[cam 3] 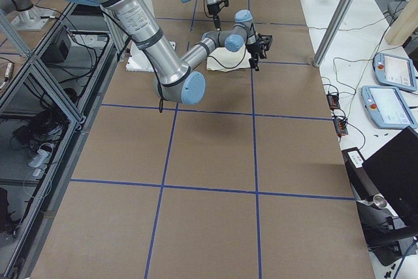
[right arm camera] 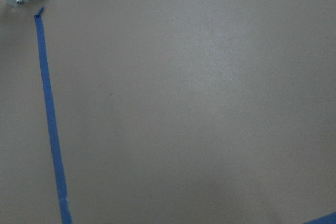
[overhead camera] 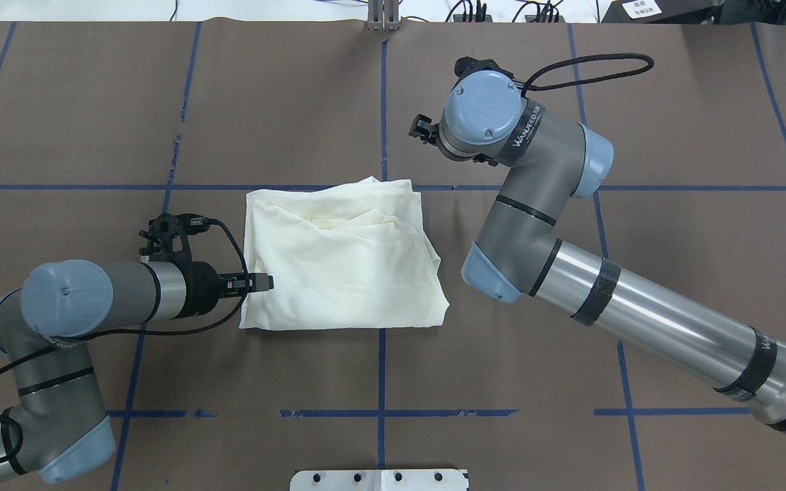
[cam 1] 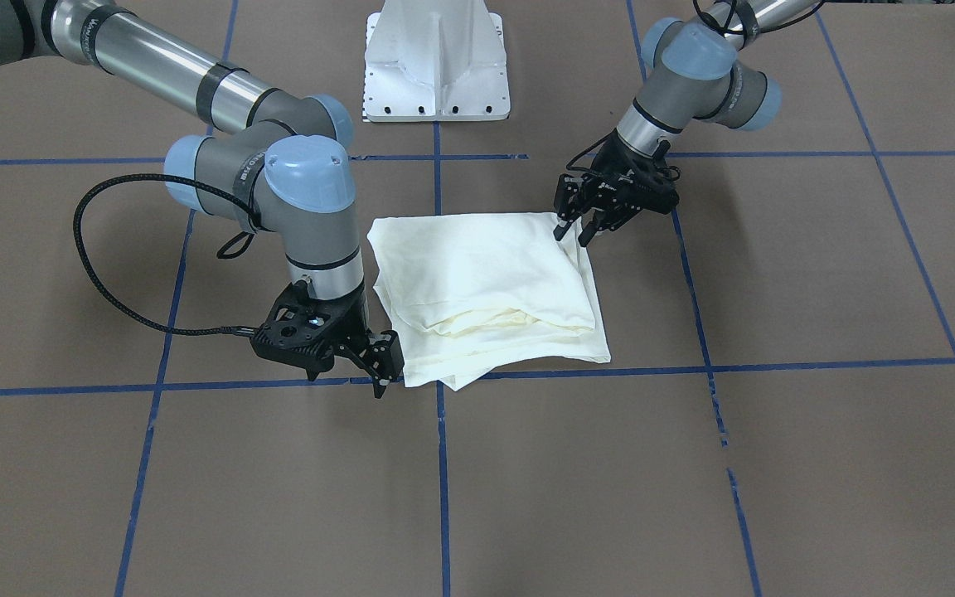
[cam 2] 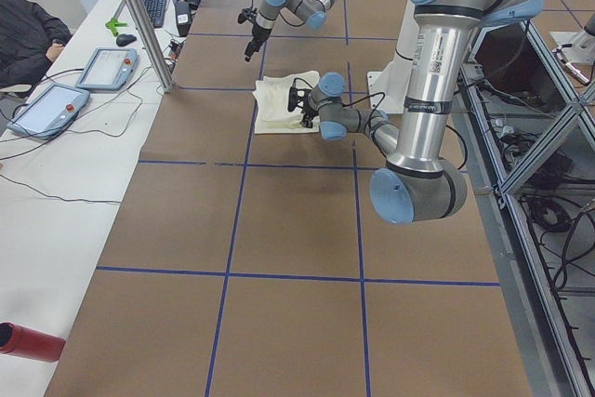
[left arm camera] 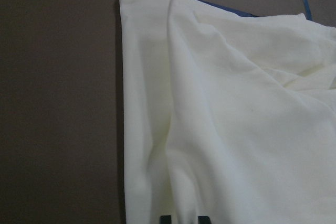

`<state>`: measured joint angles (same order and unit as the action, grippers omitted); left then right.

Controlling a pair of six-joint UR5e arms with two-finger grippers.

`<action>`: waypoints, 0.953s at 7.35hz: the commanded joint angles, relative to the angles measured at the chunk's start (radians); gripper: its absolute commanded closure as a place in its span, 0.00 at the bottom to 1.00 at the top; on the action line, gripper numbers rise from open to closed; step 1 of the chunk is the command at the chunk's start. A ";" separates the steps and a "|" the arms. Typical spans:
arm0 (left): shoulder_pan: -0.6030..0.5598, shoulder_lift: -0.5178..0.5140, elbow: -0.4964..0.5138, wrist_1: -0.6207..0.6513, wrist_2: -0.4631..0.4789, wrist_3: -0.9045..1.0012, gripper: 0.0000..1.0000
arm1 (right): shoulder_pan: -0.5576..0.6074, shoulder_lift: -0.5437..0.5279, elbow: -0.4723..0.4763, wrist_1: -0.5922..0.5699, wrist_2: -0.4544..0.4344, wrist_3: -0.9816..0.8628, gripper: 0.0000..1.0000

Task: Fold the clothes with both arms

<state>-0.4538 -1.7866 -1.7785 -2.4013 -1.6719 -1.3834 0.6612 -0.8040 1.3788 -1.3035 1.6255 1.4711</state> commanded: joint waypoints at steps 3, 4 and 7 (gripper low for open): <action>0.009 -0.149 0.059 0.085 0.006 -0.104 0.00 | 0.000 -0.004 0.000 0.001 -0.001 0.000 0.00; 0.010 -0.139 0.067 0.083 0.007 -0.106 0.00 | 0.000 -0.004 0.000 0.003 -0.001 0.000 0.00; 0.010 -0.119 0.105 0.079 0.006 -0.100 0.00 | 0.000 -0.006 0.000 0.003 -0.001 0.002 0.00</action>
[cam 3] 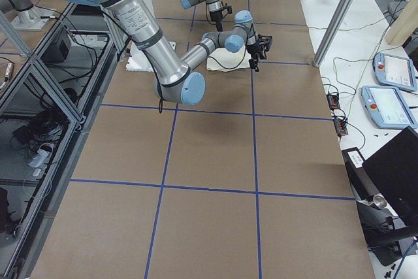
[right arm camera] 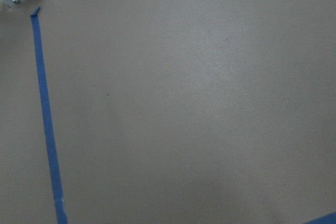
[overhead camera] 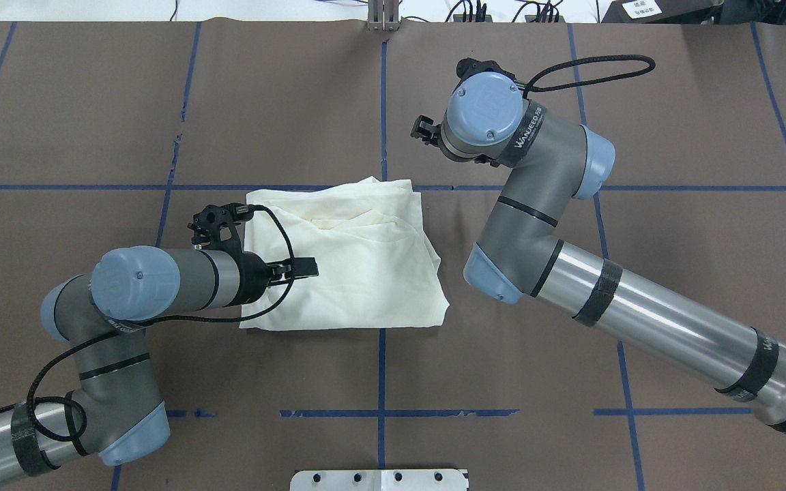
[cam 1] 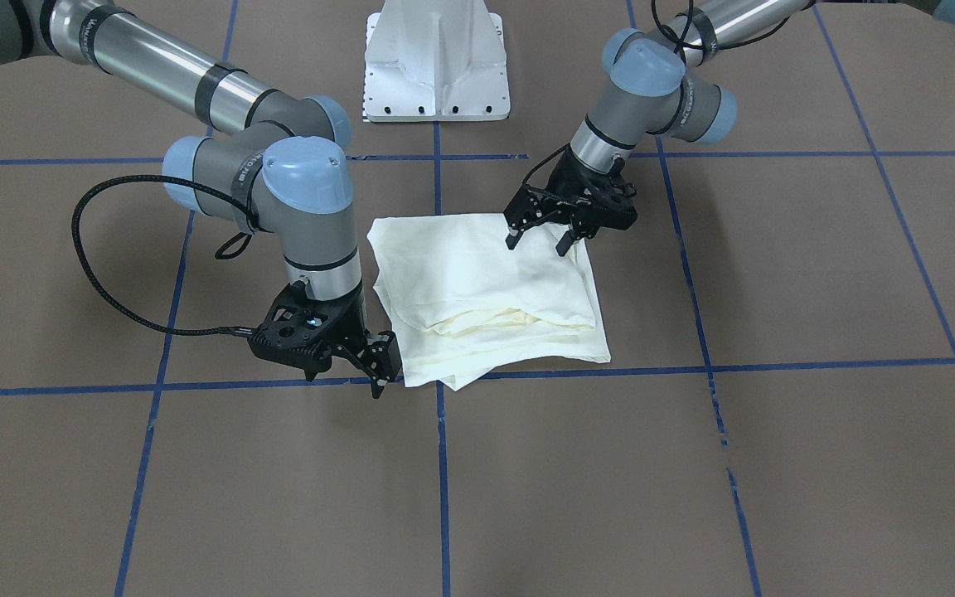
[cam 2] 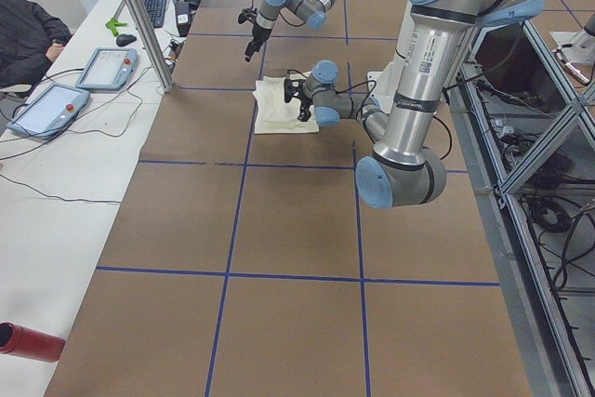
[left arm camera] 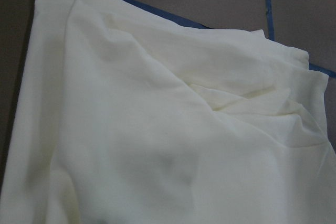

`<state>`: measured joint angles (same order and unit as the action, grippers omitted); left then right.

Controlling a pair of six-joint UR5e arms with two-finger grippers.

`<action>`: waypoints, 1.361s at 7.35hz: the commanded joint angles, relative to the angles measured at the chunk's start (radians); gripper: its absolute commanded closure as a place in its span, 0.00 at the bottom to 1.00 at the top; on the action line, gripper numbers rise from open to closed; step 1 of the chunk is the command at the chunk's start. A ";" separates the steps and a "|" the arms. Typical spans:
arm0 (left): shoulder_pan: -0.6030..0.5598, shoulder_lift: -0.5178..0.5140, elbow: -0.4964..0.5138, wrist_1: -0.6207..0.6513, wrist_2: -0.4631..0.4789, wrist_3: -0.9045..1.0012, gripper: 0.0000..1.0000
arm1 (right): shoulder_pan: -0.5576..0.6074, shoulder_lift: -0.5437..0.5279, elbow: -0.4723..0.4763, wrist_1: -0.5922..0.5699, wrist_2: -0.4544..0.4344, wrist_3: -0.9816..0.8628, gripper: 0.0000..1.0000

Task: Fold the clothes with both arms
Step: 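Lift the left gripper off the shirt and draw it back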

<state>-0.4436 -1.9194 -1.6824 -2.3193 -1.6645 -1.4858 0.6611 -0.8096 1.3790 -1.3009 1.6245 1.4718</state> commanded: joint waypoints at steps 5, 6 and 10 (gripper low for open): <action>-0.004 0.028 -0.046 0.011 -0.015 0.018 0.00 | 0.000 -0.006 0.006 0.000 0.001 -0.002 0.00; -0.019 0.020 -0.043 0.043 -0.021 0.047 0.00 | 0.000 -0.006 0.006 -0.001 0.001 -0.002 0.00; -0.082 -0.125 0.082 0.100 -0.015 0.081 0.00 | 0.000 -0.006 0.006 -0.001 0.001 -0.001 0.00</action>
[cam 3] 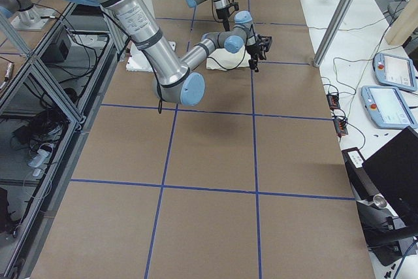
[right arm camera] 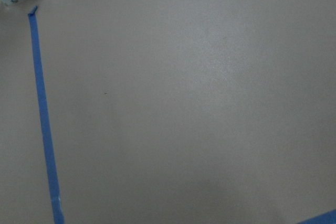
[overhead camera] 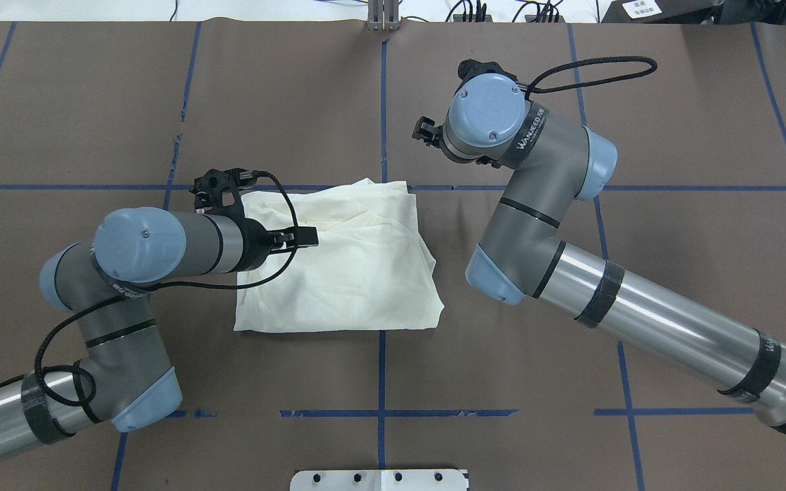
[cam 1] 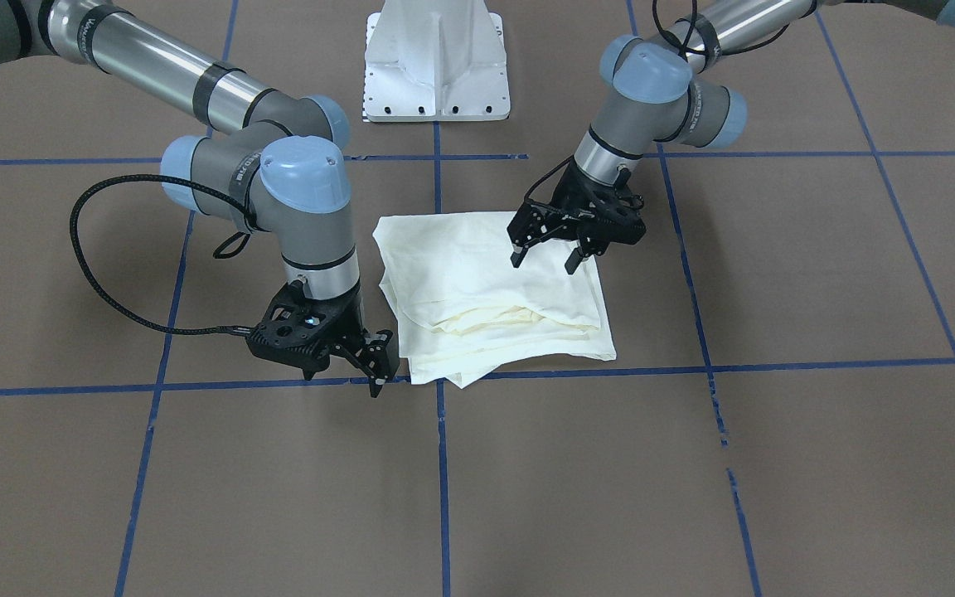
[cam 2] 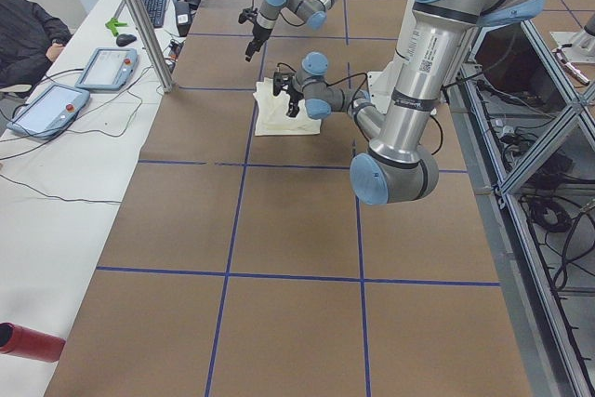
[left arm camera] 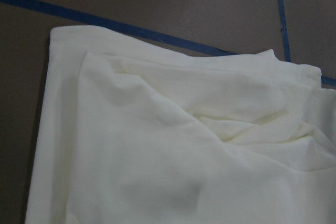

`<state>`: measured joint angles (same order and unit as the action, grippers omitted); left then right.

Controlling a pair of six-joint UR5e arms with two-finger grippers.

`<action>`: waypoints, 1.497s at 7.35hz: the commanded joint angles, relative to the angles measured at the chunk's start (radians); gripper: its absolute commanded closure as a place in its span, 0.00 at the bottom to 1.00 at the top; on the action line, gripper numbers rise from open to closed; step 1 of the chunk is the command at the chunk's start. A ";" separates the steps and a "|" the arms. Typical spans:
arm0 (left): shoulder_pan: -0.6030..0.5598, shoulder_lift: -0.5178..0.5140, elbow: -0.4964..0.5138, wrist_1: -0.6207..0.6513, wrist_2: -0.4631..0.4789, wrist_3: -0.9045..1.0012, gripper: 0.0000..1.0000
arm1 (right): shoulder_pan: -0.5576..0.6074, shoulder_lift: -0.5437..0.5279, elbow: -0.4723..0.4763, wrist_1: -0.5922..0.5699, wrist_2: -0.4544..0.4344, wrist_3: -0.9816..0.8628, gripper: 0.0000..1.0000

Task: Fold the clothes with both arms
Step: 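Lift the left gripper off the shirt and draw it back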

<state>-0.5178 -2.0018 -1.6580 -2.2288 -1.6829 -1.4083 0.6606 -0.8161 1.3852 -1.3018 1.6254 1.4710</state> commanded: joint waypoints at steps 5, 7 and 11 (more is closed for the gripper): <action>-0.030 0.001 0.089 0.012 0.008 0.109 0.00 | 0.001 0.002 0.000 -0.001 0.001 -0.001 0.00; -0.037 0.002 0.092 0.017 0.006 0.129 0.00 | 0.001 0.000 0.000 -0.001 0.001 -0.008 0.00; -0.097 0.006 0.072 0.021 -0.004 0.262 0.00 | 0.007 0.000 0.000 -0.007 0.048 -0.049 0.00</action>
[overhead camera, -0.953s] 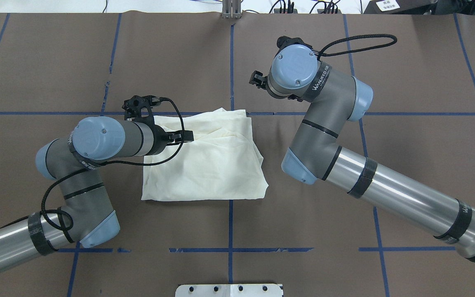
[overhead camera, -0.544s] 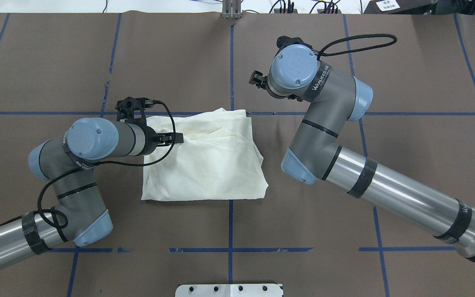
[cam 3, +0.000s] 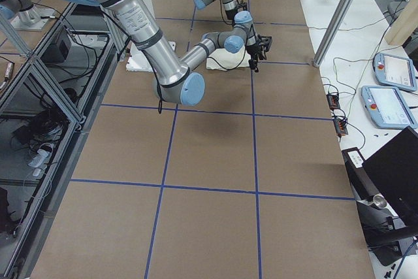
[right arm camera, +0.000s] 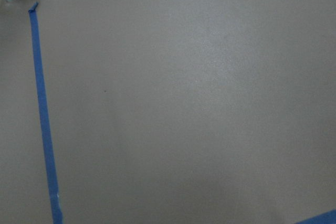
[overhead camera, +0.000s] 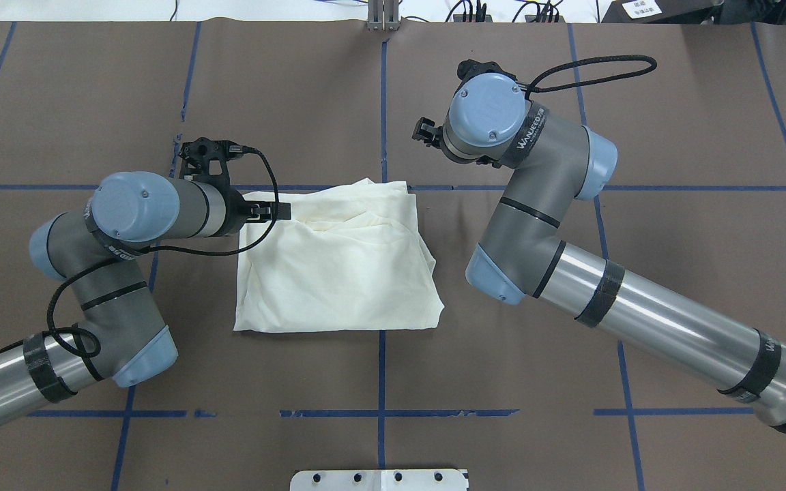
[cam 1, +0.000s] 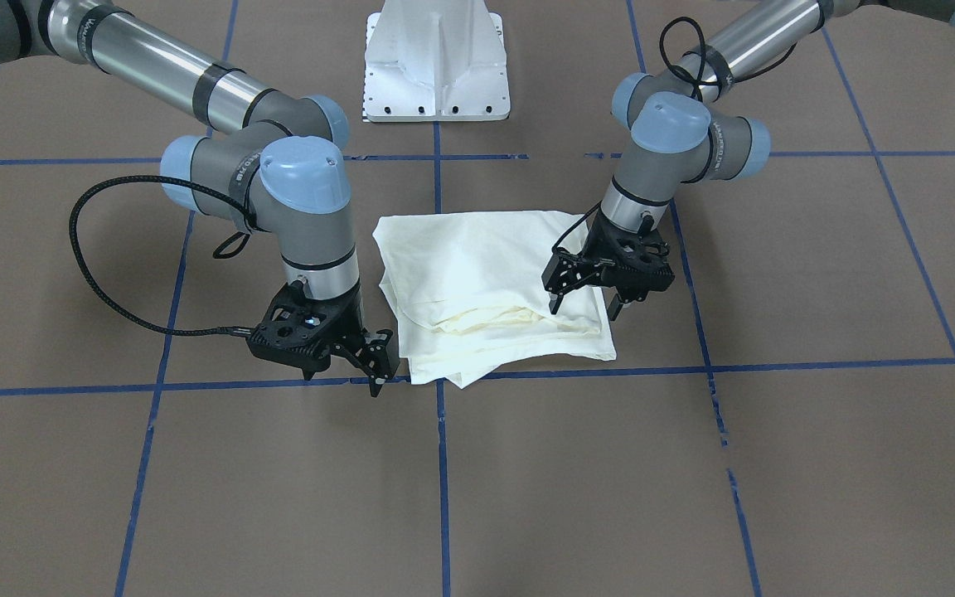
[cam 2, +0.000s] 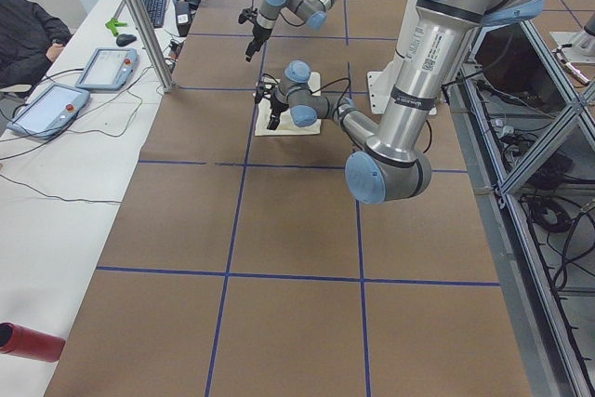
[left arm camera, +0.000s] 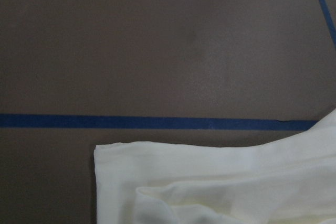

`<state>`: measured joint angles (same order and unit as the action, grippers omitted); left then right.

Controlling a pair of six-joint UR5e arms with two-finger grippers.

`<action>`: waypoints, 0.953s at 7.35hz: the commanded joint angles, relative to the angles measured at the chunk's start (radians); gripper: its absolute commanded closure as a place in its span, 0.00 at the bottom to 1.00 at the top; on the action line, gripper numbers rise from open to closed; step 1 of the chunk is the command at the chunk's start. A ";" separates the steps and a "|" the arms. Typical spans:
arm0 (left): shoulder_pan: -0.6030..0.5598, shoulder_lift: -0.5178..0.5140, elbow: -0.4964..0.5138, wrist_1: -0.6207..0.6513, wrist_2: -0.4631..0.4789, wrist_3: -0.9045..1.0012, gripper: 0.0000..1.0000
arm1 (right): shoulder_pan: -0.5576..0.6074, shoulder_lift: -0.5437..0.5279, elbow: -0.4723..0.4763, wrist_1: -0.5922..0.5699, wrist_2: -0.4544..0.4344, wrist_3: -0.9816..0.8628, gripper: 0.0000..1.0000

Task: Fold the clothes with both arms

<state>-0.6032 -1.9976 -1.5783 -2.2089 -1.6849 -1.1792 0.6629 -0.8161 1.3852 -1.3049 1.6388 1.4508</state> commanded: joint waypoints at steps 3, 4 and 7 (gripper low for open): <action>-0.029 0.065 -0.170 0.143 -0.041 0.130 0.00 | 0.096 -0.111 0.143 -0.093 0.172 -0.235 0.00; -0.036 0.101 -0.281 0.246 -0.042 0.166 0.00 | 0.139 -0.177 0.281 -0.213 0.214 -0.363 0.00; -0.097 0.273 -0.526 0.362 -0.099 0.249 0.00 | 0.307 -0.372 0.506 -0.373 0.414 -0.680 0.00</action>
<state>-0.6664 -1.7998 -2.0180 -1.8749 -1.7547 -0.9777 0.8884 -1.1002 1.8191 -1.6436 1.9487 0.9042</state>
